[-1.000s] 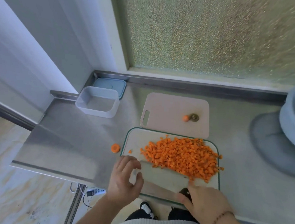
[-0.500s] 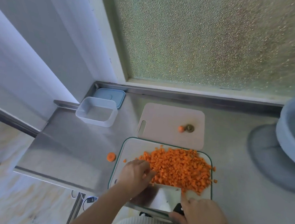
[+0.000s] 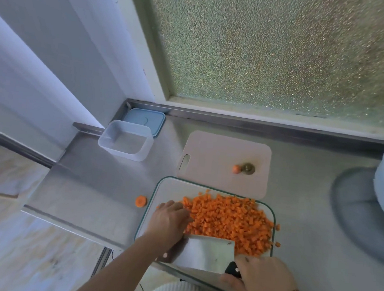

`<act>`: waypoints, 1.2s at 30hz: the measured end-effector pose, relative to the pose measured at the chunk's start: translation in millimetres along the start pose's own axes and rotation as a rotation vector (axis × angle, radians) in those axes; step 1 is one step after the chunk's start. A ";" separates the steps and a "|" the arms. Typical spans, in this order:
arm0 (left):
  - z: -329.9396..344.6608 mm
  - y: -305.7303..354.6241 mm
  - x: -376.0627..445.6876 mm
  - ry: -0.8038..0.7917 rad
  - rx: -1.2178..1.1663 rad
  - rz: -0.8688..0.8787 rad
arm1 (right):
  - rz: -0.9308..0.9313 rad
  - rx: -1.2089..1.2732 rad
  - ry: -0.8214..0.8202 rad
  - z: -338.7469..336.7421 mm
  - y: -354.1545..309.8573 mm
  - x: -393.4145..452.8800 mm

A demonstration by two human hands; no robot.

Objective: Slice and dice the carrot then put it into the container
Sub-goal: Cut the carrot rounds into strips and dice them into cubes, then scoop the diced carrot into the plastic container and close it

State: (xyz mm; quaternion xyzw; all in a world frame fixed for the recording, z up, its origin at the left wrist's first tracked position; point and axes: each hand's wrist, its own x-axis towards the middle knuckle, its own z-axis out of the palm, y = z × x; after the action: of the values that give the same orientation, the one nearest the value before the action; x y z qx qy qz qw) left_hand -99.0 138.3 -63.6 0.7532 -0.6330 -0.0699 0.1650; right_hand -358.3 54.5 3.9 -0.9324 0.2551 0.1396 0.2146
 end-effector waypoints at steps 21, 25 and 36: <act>-52.8 -119.9 7.8 0.387 -0.269 -0.550 | 0.292 0.000 0.244 -56.9 8.7 213.7; -69.1 -173.8 29.7 0.468 -0.343 -0.744 | 0.367 -0.013 0.257 -44.9 5.2 231.3; -94.0 -233.7 74.6 0.391 -0.565 -1.036 | 0.502 -0.052 0.235 -30.5 -3.8 243.0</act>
State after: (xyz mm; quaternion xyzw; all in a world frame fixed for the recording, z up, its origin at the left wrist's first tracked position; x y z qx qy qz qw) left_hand 162.1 114.2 -46.7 0.8887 -0.1003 -0.1665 0.4152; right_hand -149.8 -57.9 -58.2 -0.8550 0.4977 0.0857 0.1183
